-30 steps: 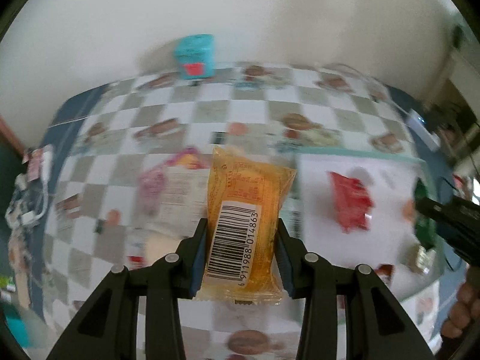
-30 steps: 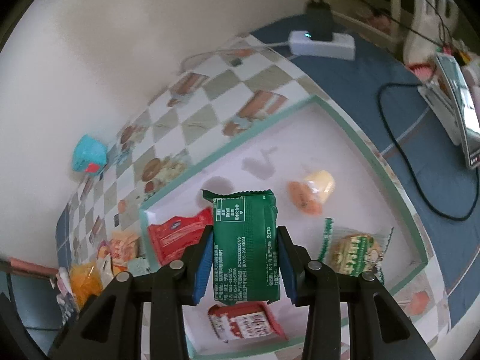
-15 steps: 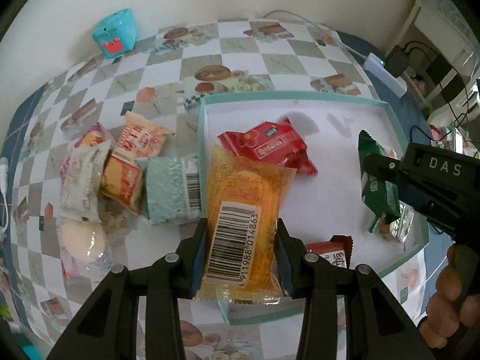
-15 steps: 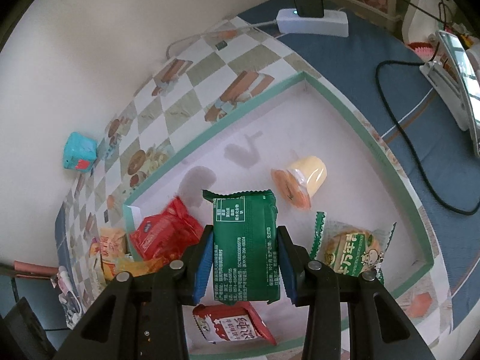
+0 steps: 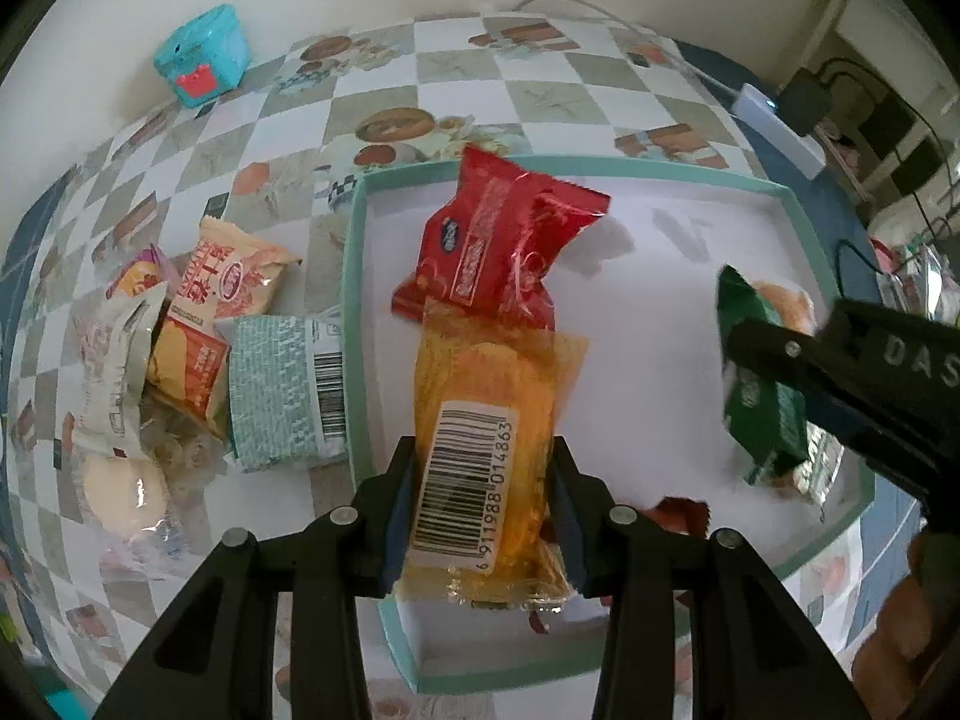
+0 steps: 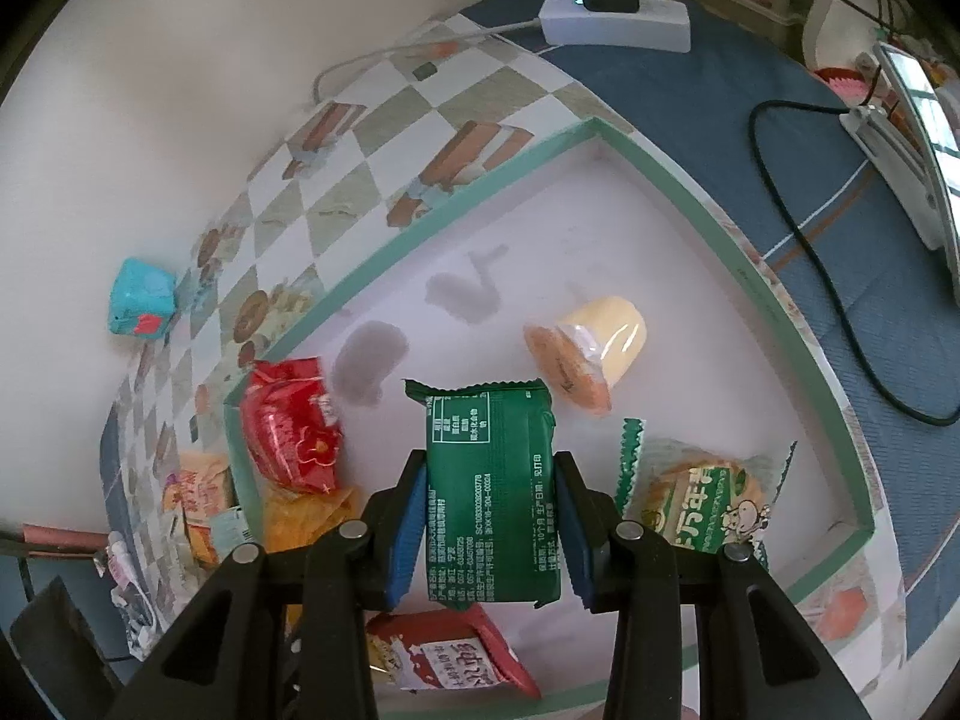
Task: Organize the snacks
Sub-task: 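Lower both packs into the tray and open both tools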
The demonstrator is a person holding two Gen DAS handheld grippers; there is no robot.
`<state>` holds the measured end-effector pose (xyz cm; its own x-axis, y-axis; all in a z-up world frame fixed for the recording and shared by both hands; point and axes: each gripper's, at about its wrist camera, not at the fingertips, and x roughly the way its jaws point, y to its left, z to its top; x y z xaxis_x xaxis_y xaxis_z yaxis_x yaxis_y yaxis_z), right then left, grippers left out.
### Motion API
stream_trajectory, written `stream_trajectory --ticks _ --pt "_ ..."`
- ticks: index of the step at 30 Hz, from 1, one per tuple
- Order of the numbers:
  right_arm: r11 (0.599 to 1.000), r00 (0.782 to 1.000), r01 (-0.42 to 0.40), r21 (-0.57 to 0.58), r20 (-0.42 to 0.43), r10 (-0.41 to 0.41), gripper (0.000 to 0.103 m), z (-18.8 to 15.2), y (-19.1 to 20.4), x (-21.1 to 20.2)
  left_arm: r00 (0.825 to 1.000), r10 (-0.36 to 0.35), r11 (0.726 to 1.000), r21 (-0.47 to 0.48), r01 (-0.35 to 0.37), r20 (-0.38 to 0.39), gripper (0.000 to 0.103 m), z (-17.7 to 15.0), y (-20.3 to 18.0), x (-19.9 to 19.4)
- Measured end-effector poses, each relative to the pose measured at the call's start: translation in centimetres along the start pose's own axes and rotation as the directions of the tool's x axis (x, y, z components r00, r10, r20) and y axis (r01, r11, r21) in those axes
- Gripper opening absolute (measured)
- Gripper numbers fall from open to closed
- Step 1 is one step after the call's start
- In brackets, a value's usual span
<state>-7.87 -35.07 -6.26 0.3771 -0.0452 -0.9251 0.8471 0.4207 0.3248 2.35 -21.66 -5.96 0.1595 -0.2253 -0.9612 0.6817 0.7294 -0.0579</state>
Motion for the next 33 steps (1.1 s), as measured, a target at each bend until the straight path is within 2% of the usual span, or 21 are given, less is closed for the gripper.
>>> stream_trajectory --ticks 17,19,21,29,33 --pt "0.999 1.000 0.027 -0.033 0.004 -0.027 0.044 0.1 0.6 0.6 0.998 0.004 1.000 -0.016 -0.003 0.057 0.043 0.9 0.4 0.6" --pt "0.999 1.000 0.030 -0.038 0.003 -0.030 0.044 0.1 0.7 0.6 0.998 -0.003 1.000 -0.019 0.005 0.058 0.049 0.9 0.5 0.3" --pt "0.998 0.999 0.033 -0.045 0.008 -0.033 0.044 0.2 0.8 0.4 0.998 -0.016 1.000 -0.023 0.017 0.056 0.065 1.0 0.6 0.1" --pt "0.997 0.999 0.033 -0.074 0.042 -0.030 0.044 0.0 1.6 -1.0 0.997 -0.051 0.998 -0.044 0.053 0.056 0.071 1.0 1.3 -1.9" --pt "0.996 0.997 0.030 -0.090 0.070 -0.023 0.044 0.0 2.0 -2.0 0.995 -0.054 0.995 -0.085 0.061 0.079 0.073 1.1 2.7 -3.4"
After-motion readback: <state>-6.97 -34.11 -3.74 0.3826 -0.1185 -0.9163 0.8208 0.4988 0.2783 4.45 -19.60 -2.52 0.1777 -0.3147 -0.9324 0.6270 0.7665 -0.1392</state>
